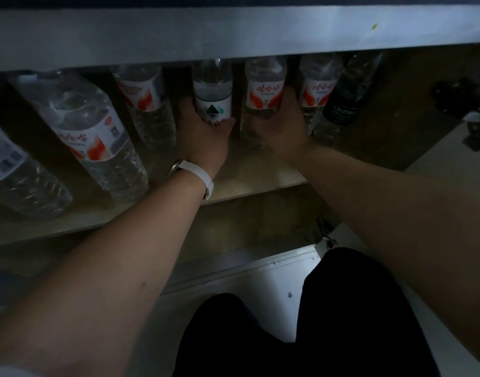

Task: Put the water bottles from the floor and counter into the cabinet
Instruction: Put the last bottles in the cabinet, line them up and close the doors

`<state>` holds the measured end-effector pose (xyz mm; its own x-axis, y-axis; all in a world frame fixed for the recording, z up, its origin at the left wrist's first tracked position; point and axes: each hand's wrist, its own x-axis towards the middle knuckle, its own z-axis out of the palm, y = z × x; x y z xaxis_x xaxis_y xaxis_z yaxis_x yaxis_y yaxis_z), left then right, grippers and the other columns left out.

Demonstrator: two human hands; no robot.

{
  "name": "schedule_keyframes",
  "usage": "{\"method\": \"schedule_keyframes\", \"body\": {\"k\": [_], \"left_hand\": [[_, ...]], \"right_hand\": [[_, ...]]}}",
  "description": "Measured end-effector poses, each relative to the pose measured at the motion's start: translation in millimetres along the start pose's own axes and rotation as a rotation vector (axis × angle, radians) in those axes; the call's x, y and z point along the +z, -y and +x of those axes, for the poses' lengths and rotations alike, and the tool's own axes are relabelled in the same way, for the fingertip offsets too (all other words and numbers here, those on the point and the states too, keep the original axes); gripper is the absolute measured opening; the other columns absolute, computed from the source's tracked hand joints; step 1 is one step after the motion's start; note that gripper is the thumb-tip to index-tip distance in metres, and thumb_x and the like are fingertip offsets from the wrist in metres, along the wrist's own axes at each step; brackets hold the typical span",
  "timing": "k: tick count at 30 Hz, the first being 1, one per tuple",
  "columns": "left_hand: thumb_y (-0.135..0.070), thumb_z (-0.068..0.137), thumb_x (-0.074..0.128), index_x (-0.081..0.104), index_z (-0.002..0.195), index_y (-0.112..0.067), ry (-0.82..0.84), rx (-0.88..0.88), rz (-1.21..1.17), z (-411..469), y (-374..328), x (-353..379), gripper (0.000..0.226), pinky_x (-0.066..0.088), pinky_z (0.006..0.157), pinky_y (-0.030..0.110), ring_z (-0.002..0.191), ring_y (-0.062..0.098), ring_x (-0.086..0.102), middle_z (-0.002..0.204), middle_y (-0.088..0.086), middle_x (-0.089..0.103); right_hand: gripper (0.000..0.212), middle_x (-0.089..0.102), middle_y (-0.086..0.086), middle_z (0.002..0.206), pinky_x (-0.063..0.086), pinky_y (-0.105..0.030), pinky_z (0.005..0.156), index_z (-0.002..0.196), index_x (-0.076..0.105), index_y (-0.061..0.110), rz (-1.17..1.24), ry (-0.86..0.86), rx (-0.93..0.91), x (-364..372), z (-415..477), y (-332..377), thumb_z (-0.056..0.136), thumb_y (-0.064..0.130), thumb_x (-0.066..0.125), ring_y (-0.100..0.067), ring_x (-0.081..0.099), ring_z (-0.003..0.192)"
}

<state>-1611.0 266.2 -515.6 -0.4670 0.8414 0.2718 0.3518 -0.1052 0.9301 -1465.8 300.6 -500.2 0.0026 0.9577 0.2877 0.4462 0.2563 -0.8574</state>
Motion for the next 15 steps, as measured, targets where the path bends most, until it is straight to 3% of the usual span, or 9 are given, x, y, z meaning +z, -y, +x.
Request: {"method": "schedule_keyframes", "body": {"k": [4, 9, 12, 15], "left_hand": [[-0.032, 0.076, 0.085, 0.042, 0.142, -0.017, -0.029, 0.006, 0.034, 0.8, 3.7, 4.2, 0.080, 0.045, 0.108, 0.032, 0.131, 0.018, 0.054, 0.143, 0.002, 0.056], [-0.040, 0.073, 0.084, 0.044, 0.137, -0.015, -0.070, 0.011, 0.082, -0.6, 7.7, 8.5, 0.080, 0.049, 0.105, 0.042, 0.128, 0.021, 0.057, 0.139, 0.004, 0.058], [-0.040, 0.073, 0.084, 0.042, 0.138, -0.015, -0.072, -0.011, 0.114, -1.2, 4.6, 10.7, 0.081, 0.048, 0.106, 0.042, 0.129, 0.022, 0.056, 0.140, 0.005, 0.057], [-0.033, 0.076, 0.084, 0.043, 0.139, -0.013, -0.038, -0.028, 0.119, -3.6, 1.2, 7.2, 0.078, 0.046, 0.108, 0.038, 0.131, 0.021, 0.054, 0.141, 0.005, 0.056]], "right_hand": [[0.068, 0.058, -0.007, 0.130, 0.047, -0.035, 0.102, 0.130, 0.044, 0.009, -0.040, -0.011, -0.043, 1.3, 4.9, -4.2, 0.076, 0.026, 0.080, -0.020, 0.054, 0.124], [0.072, 0.057, -0.002, 0.130, 0.046, -0.028, 0.101, 0.133, 0.040, 0.012, -0.037, 0.032, -0.051, -1.1, 3.1, -8.7, 0.075, 0.028, 0.078, -0.011, 0.052, 0.122], [0.066, 0.057, -0.002, 0.128, 0.047, -0.039, 0.103, 0.127, 0.042, 0.015, -0.049, 0.046, -0.029, -0.3, 1.5, -8.0, 0.076, 0.035, 0.077, -0.017, 0.055, 0.122], [0.068, 0.058, -0.004, 0.133, 0.045, -0.032, 0.103, 0.134, 0.047, 0.011, -0.045, 0.082, -0.004, -3.8, -3.2, -6.5, 0.078, 0.036, 0.076, -0.017, 0.054, 0.125]]}}
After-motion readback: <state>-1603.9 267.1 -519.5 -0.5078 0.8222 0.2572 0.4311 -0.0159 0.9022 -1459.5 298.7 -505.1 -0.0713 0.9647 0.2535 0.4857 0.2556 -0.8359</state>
